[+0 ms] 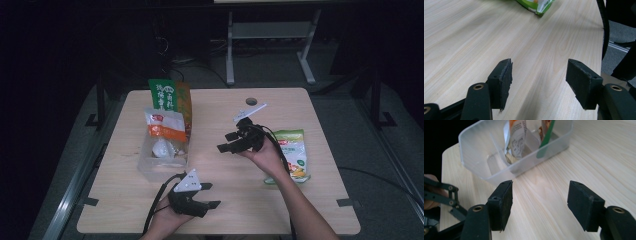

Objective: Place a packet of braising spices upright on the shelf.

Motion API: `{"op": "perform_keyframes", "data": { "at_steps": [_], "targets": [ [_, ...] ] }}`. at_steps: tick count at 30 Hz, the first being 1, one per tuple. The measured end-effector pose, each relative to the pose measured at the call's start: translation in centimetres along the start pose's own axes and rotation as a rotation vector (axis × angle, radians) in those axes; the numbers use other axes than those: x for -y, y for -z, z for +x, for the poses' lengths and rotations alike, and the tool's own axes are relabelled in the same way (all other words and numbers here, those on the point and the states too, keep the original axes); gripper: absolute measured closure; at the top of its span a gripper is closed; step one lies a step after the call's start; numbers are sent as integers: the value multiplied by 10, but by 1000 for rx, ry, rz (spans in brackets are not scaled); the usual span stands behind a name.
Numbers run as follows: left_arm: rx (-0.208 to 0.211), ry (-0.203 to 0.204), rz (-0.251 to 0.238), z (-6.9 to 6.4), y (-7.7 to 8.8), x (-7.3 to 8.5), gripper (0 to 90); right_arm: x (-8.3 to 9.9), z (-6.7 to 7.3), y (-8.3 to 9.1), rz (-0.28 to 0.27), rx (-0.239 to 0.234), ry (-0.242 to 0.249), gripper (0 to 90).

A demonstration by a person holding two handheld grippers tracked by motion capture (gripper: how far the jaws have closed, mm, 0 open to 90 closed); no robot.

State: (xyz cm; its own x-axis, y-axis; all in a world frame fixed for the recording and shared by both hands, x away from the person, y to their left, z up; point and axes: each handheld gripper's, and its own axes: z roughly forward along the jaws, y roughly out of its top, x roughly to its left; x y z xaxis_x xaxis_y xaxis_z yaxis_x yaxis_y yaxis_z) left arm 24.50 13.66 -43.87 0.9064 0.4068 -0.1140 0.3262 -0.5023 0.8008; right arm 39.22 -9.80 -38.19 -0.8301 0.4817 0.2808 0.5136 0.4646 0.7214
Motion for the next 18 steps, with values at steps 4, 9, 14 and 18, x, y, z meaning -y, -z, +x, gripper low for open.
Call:
{"op": "perform_keyframes", "data": {
  "at_steps": [4,9,14,18],
  "targets": [
    [1,1,-6,0,-1,0,375,5,-4,12,1,17,-9,350],
    [2,-11,0,0,-1,0,375,11,-7,24,-3,32,-18,339],
    [2,-13,7,0,-1,0,373,22,-12,36,-1,58,-33,326],
    [0,-2,-1,1,0,0,373,31,-17,46,3,76,-53,319]
  ]
}}
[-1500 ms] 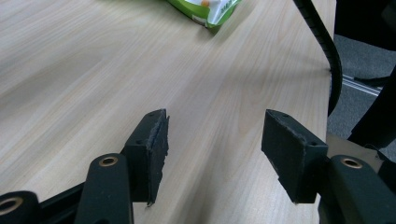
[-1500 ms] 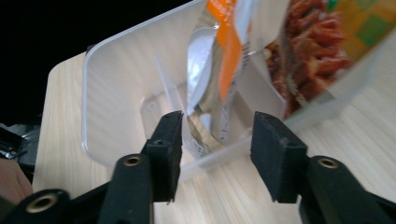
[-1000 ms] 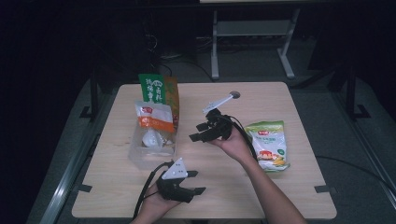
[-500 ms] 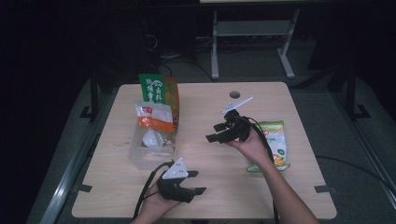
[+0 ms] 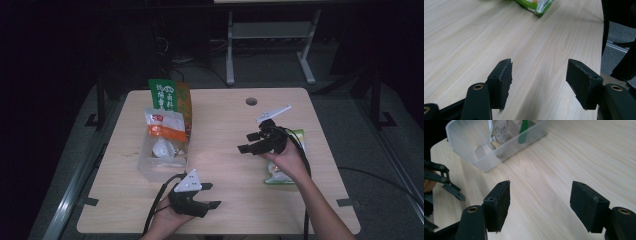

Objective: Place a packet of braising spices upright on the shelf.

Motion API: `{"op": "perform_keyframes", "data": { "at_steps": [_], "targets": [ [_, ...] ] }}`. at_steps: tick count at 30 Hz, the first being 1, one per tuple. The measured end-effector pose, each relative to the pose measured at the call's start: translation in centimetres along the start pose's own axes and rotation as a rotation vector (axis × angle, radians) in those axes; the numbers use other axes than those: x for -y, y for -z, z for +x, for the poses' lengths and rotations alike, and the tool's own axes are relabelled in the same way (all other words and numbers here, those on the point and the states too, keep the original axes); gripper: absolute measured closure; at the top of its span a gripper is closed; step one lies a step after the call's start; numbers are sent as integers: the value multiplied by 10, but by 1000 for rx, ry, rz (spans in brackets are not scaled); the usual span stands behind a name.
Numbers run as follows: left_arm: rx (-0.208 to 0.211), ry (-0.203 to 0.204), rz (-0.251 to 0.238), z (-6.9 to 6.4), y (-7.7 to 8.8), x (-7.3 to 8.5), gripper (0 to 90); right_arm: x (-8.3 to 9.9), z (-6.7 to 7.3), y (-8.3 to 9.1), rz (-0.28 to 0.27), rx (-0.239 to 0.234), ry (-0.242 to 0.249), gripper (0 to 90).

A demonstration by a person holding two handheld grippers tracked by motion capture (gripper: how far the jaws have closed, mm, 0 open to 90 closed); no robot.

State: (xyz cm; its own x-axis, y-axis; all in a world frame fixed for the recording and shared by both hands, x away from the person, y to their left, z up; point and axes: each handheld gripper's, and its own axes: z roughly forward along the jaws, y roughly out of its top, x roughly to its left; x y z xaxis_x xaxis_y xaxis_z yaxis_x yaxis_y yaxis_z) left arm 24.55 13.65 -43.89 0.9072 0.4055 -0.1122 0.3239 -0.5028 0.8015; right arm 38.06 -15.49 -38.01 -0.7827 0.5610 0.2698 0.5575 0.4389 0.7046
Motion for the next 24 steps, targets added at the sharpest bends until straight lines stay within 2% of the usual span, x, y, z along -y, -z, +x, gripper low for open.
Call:
{"op": "perform_keyframes", "data": {
  "at_steps": [7,11,14,24],
  "targets": [
    [-4,-10,2,2,1,0,372,14,-11,18,-2,36,-25,306],
    [-3,-4,-4,4,2,0,371,19,-12,25,-8,48,-39,306],
    [-3,3,-8,4,2,0,371,23,-13,30,2,53,-28,305],
    [-11,0,-10,6,3,-1,363,42,-21,53,3,100,-47,299]
  ]
}}
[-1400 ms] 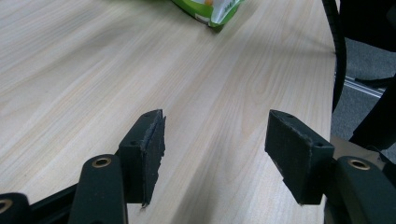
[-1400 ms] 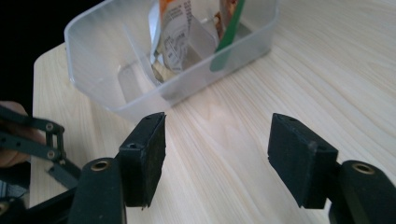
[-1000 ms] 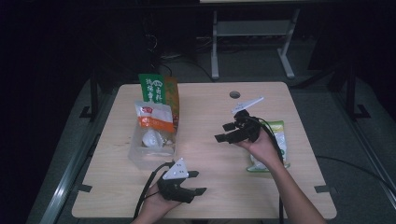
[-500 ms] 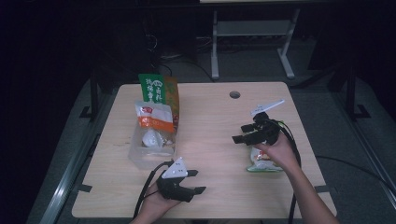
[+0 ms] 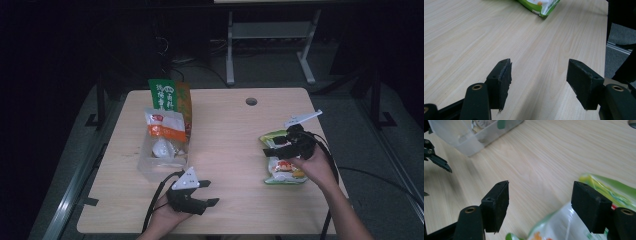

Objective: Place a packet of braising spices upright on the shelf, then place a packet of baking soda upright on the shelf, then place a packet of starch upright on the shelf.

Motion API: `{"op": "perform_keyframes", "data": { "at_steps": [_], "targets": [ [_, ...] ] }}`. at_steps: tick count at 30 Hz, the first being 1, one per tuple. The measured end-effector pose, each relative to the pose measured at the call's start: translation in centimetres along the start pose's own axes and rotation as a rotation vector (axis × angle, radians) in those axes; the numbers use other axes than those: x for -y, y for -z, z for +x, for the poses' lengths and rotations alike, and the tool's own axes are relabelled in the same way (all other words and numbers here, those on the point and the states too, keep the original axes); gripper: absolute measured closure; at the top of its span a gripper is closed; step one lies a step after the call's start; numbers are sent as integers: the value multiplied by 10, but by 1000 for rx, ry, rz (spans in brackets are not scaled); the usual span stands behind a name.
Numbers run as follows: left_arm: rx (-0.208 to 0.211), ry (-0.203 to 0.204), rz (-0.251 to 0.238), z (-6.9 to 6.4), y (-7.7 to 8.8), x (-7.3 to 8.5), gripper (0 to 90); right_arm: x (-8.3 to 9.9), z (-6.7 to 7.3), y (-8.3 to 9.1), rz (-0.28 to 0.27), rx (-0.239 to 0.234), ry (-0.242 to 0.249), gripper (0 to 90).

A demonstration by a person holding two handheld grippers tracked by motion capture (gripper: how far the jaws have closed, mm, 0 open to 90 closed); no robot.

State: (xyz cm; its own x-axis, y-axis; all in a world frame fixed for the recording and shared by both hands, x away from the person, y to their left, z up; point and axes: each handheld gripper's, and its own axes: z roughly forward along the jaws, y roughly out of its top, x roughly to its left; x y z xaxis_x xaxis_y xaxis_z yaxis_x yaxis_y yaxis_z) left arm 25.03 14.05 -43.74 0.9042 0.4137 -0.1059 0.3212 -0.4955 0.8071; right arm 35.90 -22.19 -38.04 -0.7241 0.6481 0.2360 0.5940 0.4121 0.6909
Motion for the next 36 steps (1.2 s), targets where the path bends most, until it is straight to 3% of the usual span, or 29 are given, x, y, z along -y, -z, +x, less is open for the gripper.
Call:
{"op": "perform_keyframes", "data": {
  "at_steps": [8,15,25,36],
  "targets": [
    [6,2,3,0,-3,0,361,19,-12,22,-11,36,-45,296],
    [2,-1,3,-1,-2,-1,353,28,-15,30,-21,56,-43,295],
    [1,-4,0,0,-2,-2,349,38,-22,41,8,103,-60,289],
    [-5,-5,2,-2,-2,-2,343,56,-43,48,35,171,-140,280]
  ]
}}
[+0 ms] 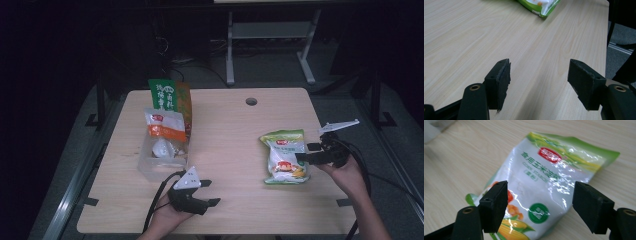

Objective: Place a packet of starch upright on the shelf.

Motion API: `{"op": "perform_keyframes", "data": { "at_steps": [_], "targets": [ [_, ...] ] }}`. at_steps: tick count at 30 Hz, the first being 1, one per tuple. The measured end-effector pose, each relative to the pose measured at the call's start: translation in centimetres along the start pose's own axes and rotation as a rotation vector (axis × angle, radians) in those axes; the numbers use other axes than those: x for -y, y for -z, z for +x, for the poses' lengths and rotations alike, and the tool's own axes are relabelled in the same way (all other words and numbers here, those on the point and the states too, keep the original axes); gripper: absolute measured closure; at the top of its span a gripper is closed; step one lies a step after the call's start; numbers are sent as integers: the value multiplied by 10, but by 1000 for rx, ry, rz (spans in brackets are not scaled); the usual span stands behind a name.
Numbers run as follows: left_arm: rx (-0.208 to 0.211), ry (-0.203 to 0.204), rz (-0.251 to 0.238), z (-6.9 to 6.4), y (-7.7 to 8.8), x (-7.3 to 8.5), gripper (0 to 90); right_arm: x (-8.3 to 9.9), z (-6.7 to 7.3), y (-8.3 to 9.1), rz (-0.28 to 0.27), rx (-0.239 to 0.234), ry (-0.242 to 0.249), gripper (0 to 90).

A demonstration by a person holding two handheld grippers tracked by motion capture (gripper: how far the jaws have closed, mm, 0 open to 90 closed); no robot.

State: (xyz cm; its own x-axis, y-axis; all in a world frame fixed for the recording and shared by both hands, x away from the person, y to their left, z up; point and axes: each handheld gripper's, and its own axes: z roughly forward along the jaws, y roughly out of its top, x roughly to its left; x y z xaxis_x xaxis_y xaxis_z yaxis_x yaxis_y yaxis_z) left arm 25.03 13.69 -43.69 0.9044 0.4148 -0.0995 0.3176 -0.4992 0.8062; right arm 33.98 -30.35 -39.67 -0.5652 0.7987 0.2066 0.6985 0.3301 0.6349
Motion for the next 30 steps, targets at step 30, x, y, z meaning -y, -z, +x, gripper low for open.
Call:
{"op": "perform_keyframes", "data": {
  "at_steps": [30],
  "targets": [
    [27,24,8,6,-26,-31,324,51,-9,-23,-29,-144,-190,632]
  ]
}}
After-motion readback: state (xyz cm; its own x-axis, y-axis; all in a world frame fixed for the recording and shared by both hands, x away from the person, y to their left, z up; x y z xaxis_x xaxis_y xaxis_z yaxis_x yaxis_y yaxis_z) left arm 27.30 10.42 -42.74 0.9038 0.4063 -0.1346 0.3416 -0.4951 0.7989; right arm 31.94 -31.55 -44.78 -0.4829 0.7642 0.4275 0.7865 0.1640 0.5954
